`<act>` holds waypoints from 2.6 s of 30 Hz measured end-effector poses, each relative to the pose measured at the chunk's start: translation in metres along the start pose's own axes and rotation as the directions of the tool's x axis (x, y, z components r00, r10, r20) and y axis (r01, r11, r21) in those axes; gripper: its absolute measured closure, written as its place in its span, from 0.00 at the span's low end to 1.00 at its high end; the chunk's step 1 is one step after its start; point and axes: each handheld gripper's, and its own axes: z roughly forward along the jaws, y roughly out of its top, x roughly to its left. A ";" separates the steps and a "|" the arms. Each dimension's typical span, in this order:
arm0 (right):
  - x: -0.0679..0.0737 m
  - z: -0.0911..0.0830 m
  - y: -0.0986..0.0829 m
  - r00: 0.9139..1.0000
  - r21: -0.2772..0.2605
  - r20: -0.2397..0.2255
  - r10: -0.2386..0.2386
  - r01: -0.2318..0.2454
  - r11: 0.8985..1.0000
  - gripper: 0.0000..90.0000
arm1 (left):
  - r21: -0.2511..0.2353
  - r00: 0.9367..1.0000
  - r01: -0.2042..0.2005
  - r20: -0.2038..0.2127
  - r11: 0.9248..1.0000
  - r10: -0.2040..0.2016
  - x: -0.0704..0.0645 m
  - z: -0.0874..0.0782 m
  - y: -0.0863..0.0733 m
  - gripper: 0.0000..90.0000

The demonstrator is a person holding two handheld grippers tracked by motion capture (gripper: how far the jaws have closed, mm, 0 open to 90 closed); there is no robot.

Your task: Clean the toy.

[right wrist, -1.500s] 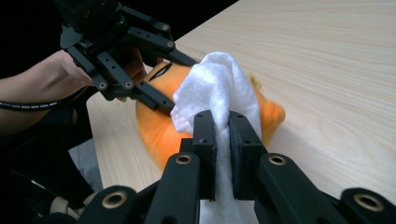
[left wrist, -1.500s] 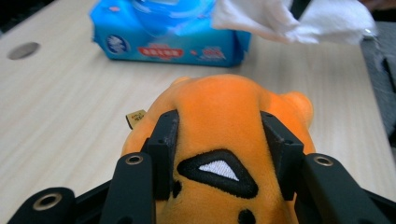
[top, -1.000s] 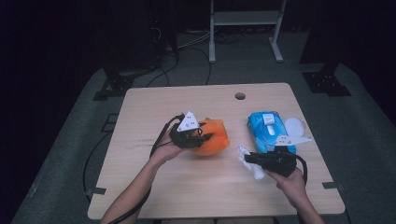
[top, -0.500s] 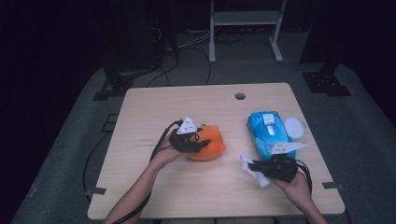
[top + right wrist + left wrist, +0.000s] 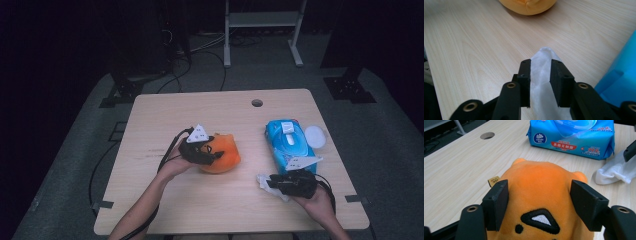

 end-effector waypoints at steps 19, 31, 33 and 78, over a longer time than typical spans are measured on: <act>-0.004 -0.007 0.000 1.000 -0.058 -0.009 0.003 -0.003 0.998 0.51 | -0.041 0.998 0.058 -0.005 0.997 -0.058 0.003 -0.032 -0.002 0.15; 0.001 -0.006 0.002 1.000 -0.066 -0.008 -0.011 0.011 0.998 0.46 | -0.049 0.995 0.090 -0.048 0.995 -0.092 0.004 -0.062 -0.024 0.13; 0.002 -0.006 0.003 1.000 -0.069 -0.006 -0.010 0.010 0.998 0.45 | -0.050 0.994 0.096 -0.053 0.994 -0.099 0.003 -0.065 -0.028 0.13; 0.005 0.002 0.005 1.000 -0.046 -0.010 -0.015 0.014 0.999 0.38 | -0.010 0.972 0.223 -0.071 0.975 -0.223 -0.009 -0.086 -0.095 0.11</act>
